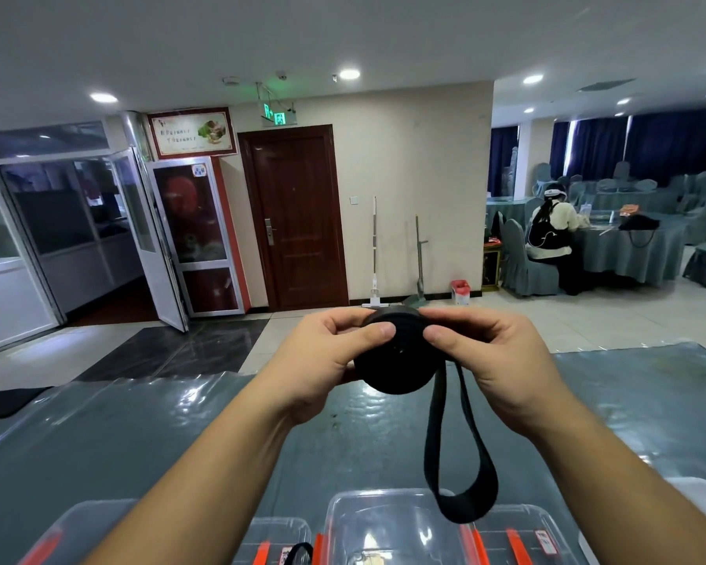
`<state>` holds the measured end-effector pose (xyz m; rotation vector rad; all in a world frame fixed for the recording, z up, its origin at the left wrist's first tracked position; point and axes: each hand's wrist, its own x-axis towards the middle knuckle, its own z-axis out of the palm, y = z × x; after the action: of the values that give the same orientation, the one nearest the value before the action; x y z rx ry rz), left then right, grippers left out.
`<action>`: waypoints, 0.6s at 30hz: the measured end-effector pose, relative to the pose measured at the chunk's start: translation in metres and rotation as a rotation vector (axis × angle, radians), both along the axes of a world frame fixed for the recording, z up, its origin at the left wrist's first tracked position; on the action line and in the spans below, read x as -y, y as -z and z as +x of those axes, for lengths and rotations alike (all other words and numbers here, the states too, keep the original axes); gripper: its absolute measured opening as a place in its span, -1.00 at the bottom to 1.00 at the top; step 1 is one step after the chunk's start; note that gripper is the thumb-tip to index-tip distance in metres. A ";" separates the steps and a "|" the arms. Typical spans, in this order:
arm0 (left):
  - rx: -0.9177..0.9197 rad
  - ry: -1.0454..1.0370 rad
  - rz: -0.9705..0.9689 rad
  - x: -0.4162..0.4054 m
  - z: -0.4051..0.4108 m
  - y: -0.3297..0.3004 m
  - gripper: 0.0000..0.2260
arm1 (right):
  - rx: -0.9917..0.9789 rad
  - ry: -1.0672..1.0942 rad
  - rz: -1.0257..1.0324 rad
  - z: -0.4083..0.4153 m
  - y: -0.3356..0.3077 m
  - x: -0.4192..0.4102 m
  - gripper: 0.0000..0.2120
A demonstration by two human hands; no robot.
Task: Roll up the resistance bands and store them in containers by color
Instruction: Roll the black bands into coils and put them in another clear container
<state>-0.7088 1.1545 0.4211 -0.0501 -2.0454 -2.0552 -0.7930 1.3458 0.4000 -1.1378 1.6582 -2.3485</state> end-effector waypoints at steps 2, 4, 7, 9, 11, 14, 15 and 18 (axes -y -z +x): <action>-0.013 -0.030 0.106 -0.004 -0.001 0.003 -0.72 | 0.017 0.035 -0.053 0.002 0.001 0.002 -0.70; -0.014 -0.046 0.118 -0.006 0.000 0.004 -0.74 | 0.022 0.044 -0.067 0.002 0.002 0.002 -0.72; 0.015 -0.017 0.003 -0.005 0.004 0.001 -0.78 | -0.007 -0.019 0.005 0.003 0.000 -0.003 -0.73; 0.016 -0.018 -0.034 -0.004 0.005 -0.002 -0.78 | -0.022 -0.036 0.047 0.004 0.000 -0.005 -0.72; 0.006 -0.041 -0.003 -0.004 0.005 -0.003 -0.80 | -0.007 -0.027 0.040 0.004 0.000 -0.004 -0.73; -0.008 -0.047 0.072 -0.008 0.004 0.002 -0.80 | -0.013 0.004 0.023 0.005 0.002 -0.001 -0.71; -0.014 -0.047 0.089 -0.008 0.004 0.003 -0.78 | -0.011 0.012 0.017 0.005 0.002 -0.001 -0.70; 0.005 -0.028 0.052 -0.005 0.006 0.003 -0.77 | -0.036 -0.005 0.073 0.004 -0.001 -0.007 -0.72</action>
<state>-0.7027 1.1600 0.4177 -0.0072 -1.9830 -2.0926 -0.7888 1.3524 0.4008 -1.1760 1.7358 -2.2571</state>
